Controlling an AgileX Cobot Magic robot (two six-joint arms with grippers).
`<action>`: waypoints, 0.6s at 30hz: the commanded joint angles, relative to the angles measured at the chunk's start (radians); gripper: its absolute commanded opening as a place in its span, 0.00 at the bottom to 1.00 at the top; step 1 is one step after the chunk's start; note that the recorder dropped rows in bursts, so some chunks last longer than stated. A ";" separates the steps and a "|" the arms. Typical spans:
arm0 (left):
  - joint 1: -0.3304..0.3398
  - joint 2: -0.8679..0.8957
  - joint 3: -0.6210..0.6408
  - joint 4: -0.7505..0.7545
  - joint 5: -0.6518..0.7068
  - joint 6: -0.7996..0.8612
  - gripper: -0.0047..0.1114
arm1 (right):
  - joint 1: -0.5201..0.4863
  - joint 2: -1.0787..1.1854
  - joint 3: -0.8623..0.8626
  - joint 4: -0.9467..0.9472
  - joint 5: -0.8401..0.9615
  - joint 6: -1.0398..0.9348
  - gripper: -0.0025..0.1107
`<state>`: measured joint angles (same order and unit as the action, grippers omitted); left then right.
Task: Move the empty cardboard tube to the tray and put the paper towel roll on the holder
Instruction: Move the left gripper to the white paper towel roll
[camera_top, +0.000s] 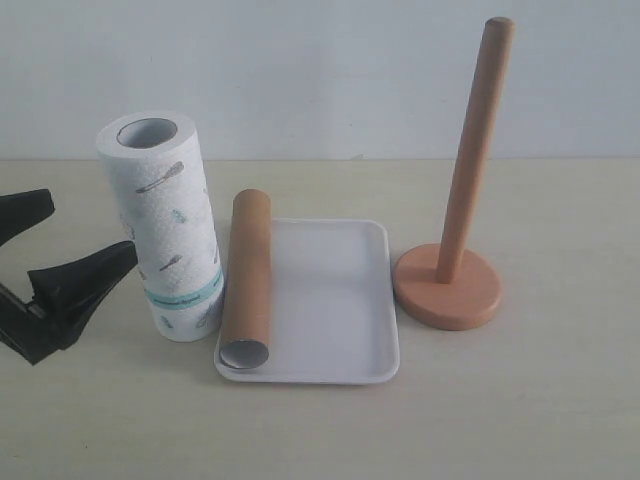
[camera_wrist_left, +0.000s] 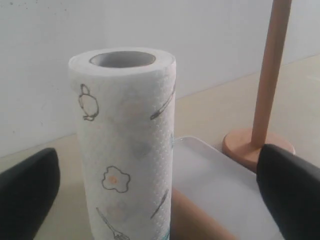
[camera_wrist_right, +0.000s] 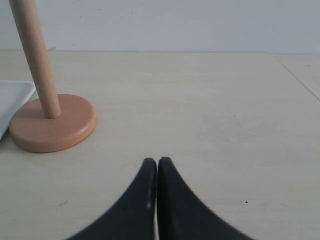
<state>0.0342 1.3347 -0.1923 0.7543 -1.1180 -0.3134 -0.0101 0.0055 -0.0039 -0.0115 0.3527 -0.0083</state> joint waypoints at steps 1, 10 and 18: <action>0.002 0.004 -0.006 -0.014 -0.003 0.028 0.99 | -0.004 -0.005 0.004 0.001 -0.012 0.002 0.02; 0.002 0.202 -0.089 -0.014 -0.103 0.066 0.99 | -0.004 -0.005 0.004 0.001 -0.012 0.002 0.02; 0.002 0.400 -0.242 0.022 -0.103 0.071 0.99 | -0.004 -0.005 0.004 0.001 -0.012 0.002 0.02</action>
<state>0.0342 1.7109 -0.4013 0.7550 -1.2075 -0.2348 -0.0101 0.0055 -0.0039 -0.0115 0.3527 -0.0083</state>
